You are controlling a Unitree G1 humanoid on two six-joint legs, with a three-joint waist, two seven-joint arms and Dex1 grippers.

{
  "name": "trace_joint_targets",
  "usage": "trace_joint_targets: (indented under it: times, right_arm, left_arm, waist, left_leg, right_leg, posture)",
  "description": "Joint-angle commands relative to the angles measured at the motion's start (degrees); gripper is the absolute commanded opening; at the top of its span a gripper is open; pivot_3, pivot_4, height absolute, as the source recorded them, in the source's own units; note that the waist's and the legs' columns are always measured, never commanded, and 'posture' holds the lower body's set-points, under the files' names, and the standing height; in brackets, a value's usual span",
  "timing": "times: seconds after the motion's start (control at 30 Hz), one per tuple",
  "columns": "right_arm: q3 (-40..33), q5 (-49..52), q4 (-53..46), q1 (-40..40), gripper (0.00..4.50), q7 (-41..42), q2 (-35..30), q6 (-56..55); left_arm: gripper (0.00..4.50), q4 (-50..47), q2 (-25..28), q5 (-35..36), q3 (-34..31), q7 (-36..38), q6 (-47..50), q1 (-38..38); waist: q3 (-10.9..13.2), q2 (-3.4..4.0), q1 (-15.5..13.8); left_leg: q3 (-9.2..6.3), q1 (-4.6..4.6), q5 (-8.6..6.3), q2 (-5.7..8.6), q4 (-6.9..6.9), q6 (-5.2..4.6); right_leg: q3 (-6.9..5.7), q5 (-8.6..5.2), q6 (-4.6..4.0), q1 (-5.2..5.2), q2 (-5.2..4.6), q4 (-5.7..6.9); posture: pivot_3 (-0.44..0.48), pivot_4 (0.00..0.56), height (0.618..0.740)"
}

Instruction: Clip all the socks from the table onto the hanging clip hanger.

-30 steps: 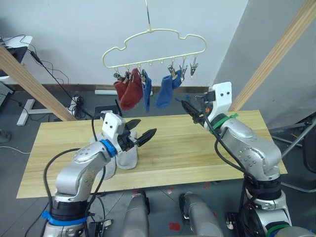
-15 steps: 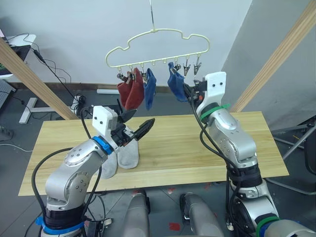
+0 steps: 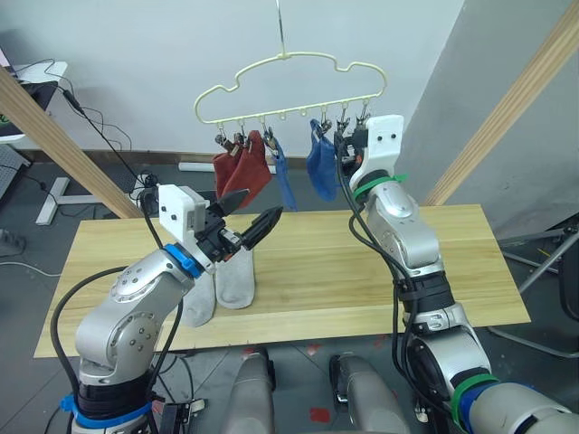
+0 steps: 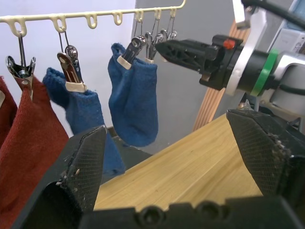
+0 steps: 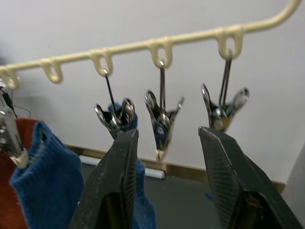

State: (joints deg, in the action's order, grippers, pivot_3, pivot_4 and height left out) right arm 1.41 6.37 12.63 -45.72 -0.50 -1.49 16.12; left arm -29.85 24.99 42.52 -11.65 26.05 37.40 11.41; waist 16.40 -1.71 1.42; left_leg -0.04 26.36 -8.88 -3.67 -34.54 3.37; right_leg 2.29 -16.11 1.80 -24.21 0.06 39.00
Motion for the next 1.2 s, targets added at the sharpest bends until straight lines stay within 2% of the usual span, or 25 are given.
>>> trace_joint_targets:
  times: [0.03, 0.8, 1.2]
  right_arm:
    - [-1.1, -0.6, -0.2, -2.3, 2.09, -0.5, 0.6, -2.3]
    - [-4.5, 0.3, 13.4, -11.4, 2.09, -2.9, 4.4, -6.8]
    - [-5.9, 1.9, 15.6, -13.3, 2.09, -1.5, 6.2, -8.1]
  left_arm:
    - [4.50, -3.3, 0.6, 1.1, -0.4, -0.3, -0.4, -0.6]
    - [4.50, -4.3, 0.9, 0.9, 0.0, -1.8, -0.5, -1.7]
    - [4.50, -4.5, 0.5, 0.4, 0.2, -2.2, -1.0, -2.2]
  waist:
    - [0.0, 0.01, 0.0]
    - [0.0, 0.03, -0.2]
    - [0.1, 0.04, -0.7]
  left_leg:
    - [-0.01, 0.00, 0.00, 0.00, 0.00, 0.00]
    - [0.00, 0.00, 0.00, 0.00, 0.04, 0.00]
    - [-0.01, 0.00, 0.00, 0.00, 0.06, 0.00]
  right_leg:
    - [-0.01, 0.00, 0.00, 0.00, 0.00, 0.00]
    - [-0.02, 0.06, -0.10, -0.01, 0.00, -0.01]
    - [-0.03, 0.07, -0.13, -0.01, 0.00, -0.01]
  posture:
    - [0.084, 0.305, 0.740]
    - [0.098, 0.305, 0.740]
    - [0.110, 0.301, 0.740]
